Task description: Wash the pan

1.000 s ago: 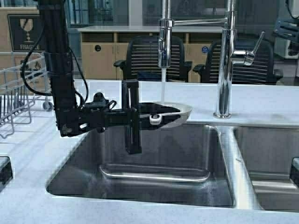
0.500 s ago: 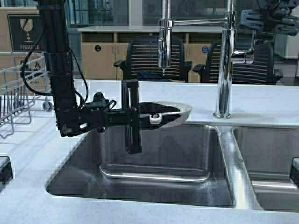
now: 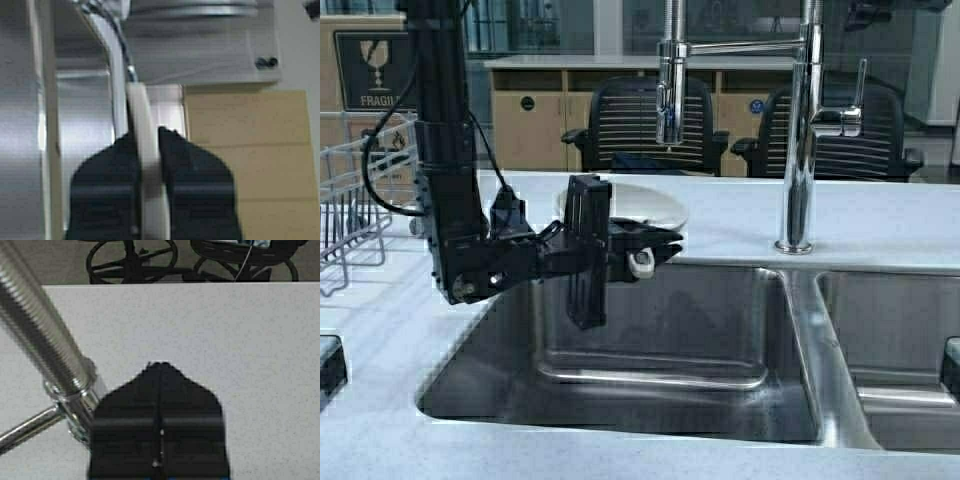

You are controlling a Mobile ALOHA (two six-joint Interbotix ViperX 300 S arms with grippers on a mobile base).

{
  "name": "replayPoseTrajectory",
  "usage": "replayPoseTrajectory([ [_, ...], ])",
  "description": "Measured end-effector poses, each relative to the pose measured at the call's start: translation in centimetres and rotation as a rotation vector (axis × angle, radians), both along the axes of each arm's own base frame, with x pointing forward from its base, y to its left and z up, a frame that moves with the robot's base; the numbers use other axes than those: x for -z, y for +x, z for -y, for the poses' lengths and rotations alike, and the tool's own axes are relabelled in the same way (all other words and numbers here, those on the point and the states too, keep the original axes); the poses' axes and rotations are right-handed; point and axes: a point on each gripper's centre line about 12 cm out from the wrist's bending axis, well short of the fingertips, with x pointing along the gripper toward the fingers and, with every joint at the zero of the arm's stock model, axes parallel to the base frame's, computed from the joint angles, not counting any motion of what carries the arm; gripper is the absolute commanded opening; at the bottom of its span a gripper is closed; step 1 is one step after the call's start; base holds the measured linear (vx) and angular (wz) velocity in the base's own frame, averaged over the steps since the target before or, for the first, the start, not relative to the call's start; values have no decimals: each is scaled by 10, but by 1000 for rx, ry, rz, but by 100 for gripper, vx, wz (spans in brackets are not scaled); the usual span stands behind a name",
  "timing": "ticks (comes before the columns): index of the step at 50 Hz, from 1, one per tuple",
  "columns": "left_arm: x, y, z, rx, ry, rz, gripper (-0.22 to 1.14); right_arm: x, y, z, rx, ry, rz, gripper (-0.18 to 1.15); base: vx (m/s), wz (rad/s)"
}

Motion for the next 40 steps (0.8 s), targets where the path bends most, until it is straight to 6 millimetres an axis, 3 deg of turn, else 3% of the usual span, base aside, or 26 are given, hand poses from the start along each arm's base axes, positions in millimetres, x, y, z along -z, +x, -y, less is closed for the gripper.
replayPoseTrajectory([
  [9, -1, -6, -10, -46, 168, -148, 3, -13, -24, 19, 44, 6, 29, 5, 0, 0],
  [20, -10, -20, -4, 45, 110, -280, 2, -15, -52, 15, 45, 23, 23, 5, 0, 0],
  [31, -8, -28, 8, 144, -89, -149, 3, -14, -88, 15, 60, 54, 20, 5, 0, 0],
  [40, 14, -30, 3, 89, -13, -102, 3, -14, -120, 15, 70, 67, 40, 5, 0, 0],
])
